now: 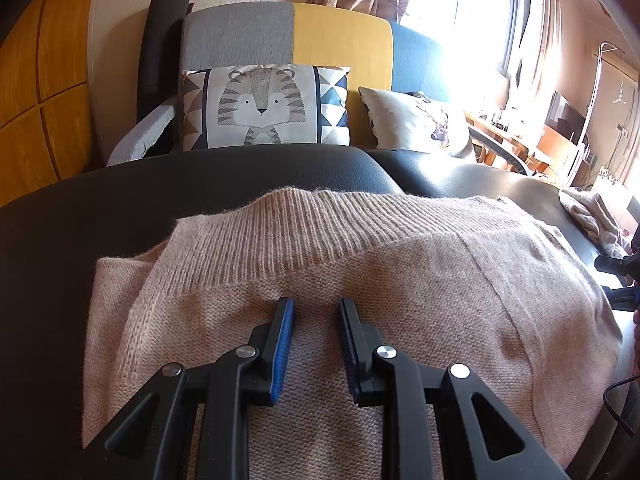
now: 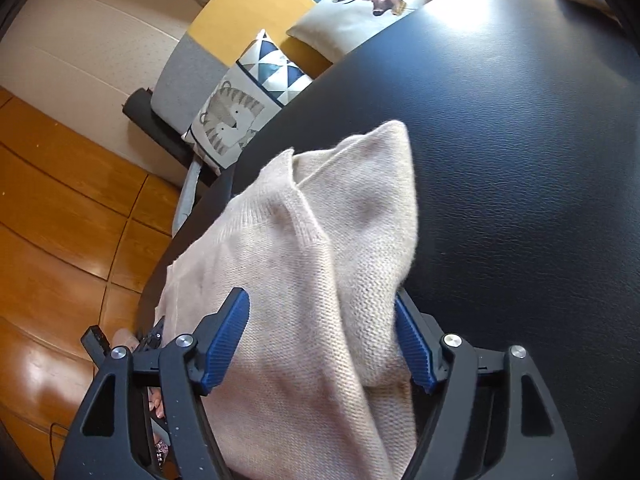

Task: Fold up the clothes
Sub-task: 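Grasp the sweater side edge with the right gripper, then lift the gripped sweater edge with the right gripper and fold it over the body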

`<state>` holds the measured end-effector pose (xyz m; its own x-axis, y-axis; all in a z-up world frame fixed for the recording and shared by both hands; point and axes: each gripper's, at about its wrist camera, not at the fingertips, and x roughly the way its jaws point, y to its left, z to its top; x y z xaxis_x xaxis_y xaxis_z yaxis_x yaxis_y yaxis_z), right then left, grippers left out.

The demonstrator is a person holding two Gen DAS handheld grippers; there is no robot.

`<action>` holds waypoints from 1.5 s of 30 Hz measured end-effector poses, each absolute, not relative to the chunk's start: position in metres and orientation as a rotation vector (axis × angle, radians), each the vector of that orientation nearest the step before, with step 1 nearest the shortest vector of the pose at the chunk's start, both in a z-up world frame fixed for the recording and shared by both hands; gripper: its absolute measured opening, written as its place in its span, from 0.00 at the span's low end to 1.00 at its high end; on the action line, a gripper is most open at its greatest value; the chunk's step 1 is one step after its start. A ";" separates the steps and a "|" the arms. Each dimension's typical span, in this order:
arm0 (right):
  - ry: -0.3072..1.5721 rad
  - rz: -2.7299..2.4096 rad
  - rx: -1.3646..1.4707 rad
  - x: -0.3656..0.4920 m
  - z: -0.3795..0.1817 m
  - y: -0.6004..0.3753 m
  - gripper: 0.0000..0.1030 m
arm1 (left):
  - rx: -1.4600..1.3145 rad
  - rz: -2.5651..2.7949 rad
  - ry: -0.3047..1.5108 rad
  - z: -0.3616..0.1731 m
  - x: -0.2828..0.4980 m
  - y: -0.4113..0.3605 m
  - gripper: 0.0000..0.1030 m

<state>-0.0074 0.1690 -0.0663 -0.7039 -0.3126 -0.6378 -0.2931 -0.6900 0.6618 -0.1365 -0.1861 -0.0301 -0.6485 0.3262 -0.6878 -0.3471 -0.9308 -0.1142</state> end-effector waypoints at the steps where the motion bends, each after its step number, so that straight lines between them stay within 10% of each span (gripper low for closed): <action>1: -1.211 -2.624 1.205 -0.009 -0.066 0.167 0.73 | -1.059 2.559 0.042 -0.030 -0.136 -0.186 0.22; 5: -1.122 -2.683 1.243 -0.012 -0.064 0.158 0.71 | -1.058 2.560 0.044 -0.030 -0.136 -0.186 0.22; 9: -0.953 -2.775 1.341 -0.011 -0.063 0.150 0.30 | -1.056 2.562 0.047 -0.030 -0.135 -0.186 0.22; 11: -0.997 -2.745 1.336 -0.010 -0.065 0.152 0.25 | -1.056 2.563 0.049 -0.030 -0.135 -0.185 0.22; 37: -1.481 -2.494 1.133 0.006 -0.056 0.174 0.19 | -0.935 2.579 0.242 0.007 -0.096 -0.115 0.23; 45: -1.549 -2.450 1.109 0.020 -0.054 0.183 0.18 | -0.847 2.513 0.641 -0.016 -0.067 -0.039 0.24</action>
<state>0.0198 0.1830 -0.0539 -0.7440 -0.3864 -0.5452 -0.3268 -0.5013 0.8012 -0.0666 -0.0394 -0.0162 -0.7312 0.2301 -0.6422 -0.5096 -0.8101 0.2900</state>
